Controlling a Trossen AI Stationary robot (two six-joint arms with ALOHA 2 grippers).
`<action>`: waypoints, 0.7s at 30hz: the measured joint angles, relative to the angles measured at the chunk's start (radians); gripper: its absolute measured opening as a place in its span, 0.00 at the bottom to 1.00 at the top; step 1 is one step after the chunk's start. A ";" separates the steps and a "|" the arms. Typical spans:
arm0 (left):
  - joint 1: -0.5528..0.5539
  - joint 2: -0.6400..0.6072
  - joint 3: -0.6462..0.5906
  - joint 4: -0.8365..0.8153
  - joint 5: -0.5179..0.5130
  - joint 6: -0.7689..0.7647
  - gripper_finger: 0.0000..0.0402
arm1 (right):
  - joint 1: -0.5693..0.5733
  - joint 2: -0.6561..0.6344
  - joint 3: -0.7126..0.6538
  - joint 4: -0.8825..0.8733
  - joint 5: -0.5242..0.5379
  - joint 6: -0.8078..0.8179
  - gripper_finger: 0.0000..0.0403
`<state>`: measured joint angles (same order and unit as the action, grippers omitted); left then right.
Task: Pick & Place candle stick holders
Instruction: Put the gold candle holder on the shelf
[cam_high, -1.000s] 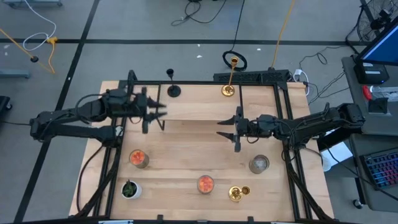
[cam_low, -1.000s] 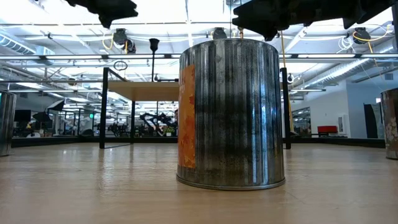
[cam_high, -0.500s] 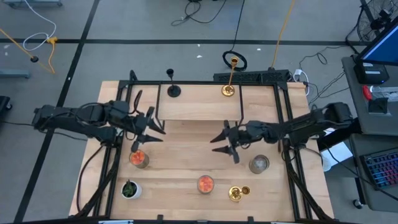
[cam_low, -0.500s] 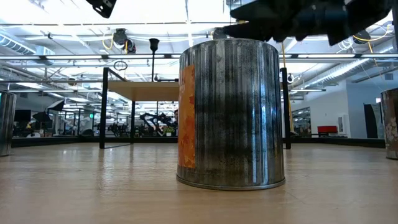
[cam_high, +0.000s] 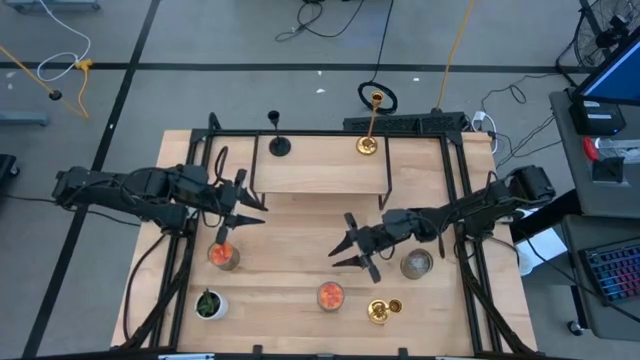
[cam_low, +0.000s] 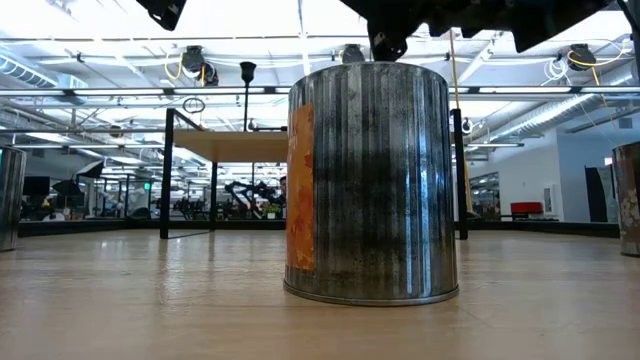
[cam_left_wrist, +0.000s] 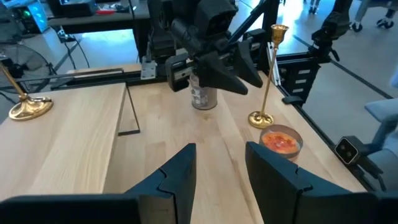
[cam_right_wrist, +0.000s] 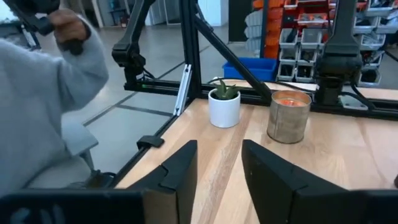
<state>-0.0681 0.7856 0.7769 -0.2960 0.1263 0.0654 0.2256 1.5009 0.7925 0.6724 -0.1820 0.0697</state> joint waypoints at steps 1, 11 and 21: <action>0.000 0.000 0.000 -0.006 0.000 -0.004 0.36 | 0.000 0.000 0.000 -0.001 0.002 0.011 0.28; 0.000 0.000 0.000 -0.053 0.001 -0.018 0.36 | 0.036 0.001 0.000 -0.123 -0.004 0.067 0.07; 0.000 0.000 0.000 -0.054 0.002 -0.027 0.36 | 0.118 0.029 0.001 -0.110 0.061 0.050 0.06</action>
<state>-0.0681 0.7856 0.7769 -0.3496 0.1284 0.0386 0.3435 1.5300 0.7934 0.5620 -0.1207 0.1201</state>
